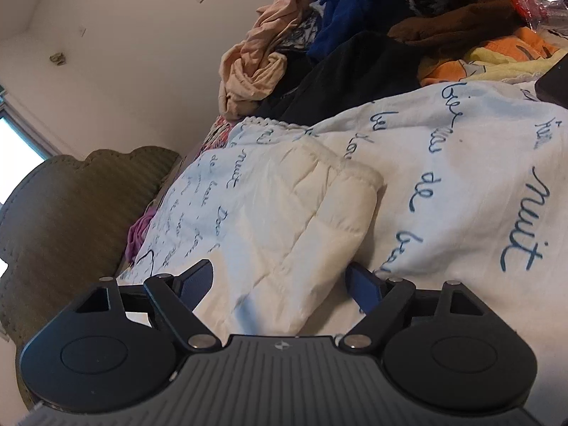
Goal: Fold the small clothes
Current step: 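Reach the right tool to the jacket sleeve cuff and close on it, then lift the sleeve with the right tool and lay it across the jacket body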
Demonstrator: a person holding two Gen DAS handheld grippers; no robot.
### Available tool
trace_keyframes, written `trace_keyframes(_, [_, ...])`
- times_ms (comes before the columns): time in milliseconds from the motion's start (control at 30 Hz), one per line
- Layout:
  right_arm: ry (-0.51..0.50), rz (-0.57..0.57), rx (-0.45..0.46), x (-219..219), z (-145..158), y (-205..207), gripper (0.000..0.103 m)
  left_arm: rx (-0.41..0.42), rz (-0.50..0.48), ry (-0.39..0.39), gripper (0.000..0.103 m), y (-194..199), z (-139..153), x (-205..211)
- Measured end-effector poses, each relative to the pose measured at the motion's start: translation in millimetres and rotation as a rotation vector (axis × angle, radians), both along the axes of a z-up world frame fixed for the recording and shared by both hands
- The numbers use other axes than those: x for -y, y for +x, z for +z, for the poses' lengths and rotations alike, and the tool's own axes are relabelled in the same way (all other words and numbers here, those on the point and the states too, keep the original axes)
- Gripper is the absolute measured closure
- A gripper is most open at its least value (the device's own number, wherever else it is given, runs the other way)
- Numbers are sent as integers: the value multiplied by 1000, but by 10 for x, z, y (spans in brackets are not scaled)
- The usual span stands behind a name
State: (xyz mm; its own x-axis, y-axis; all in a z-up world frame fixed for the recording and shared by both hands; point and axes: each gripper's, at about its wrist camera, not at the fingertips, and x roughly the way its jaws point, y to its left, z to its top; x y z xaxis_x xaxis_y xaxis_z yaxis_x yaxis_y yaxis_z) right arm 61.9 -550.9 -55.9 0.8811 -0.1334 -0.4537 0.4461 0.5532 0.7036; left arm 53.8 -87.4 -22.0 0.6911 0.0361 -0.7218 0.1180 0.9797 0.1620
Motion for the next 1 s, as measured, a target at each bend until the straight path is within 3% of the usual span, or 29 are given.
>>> trace_keyframes(133, [29, -29, 46, 225, -64, 95, 33, -4, -6, 10, 0, 13, -12, 7])
trace_keyframes(267, [142, -43, 47, 442, -198, 192, 69, -1, -13, 20, 0, 12, -13, 7])
trace_keyframes(367, [151, -23, 77, 493, -173, 181, 83, -4, -17, 20, 0, 17, -11, -8])
trace_keyframes(533, [-44, -94, 55, 572, 278, 51, 87, -2, -17, 24, 0, 25, 3, -43])
trace_keyframes(733, [-343, -245, 76, 612, 1107, -288, 88, -8, -9, 21, 0, 59, 14, -118])
trace_keyframes(1000, [-705, -201, 181, -54, 1903, -401, 88, -5, -14, 31, 0, 107, 39, -243])
